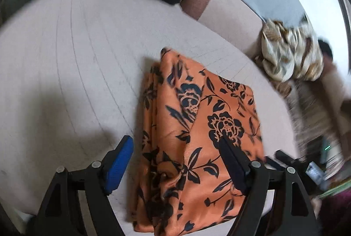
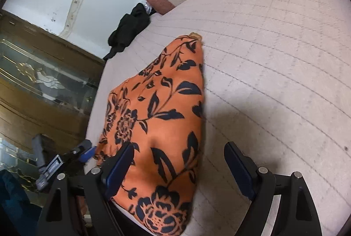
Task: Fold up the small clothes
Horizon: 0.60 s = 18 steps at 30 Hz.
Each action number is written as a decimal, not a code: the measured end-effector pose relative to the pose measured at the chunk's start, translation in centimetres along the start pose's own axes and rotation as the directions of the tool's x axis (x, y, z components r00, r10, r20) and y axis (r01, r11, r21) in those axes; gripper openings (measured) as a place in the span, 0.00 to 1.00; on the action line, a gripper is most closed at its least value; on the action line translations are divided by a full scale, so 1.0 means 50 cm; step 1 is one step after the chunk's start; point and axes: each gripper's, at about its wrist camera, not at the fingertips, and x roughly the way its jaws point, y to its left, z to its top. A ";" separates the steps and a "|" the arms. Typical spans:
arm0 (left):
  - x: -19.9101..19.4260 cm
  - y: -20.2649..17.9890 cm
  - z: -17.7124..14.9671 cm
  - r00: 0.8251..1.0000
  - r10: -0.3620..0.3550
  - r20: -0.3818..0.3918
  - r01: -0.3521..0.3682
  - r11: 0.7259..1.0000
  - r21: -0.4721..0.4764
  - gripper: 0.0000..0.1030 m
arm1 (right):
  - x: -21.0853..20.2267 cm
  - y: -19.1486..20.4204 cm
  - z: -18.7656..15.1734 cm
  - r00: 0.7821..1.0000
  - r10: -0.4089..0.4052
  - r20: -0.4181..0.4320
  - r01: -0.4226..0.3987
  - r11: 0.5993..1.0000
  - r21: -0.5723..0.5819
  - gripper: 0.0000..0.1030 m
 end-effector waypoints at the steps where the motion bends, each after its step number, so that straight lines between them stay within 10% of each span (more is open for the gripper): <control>1: 0.016 0.011 0.004 1.000 -0.009 -0.025 0.008 1.000 -0.008 0.78 | 0.009 0.000 0.008 1.000 0.014 -0.010 -0.014 1.000 0.005 0.84; 11: 0.103 -0.025 -0.015 0.993 0.078 -0.087 -0.065 0.987 0.145 0.81 | 0.135 0.037 0.033 0.984 0.085 -0.158 -0.092 0.995 -0.037 0.77; 15: 0.108 -0.040 -0.005 0.992 0.052 -0.115 -0.036 0.989 0.141 0.33 | 0.136 0.036 0.028 0.983 0.081 -0.166 -0.088 0.996 -0.031 0.44; 18: 0.099 -0.051 0.000 0.993 0.041 -0.107 -0.027 0.991 0.134 0.29 | 0.111 0.038 0.031 0.982 0.101 -0.158 -0.108 0.993 -0.036 0.37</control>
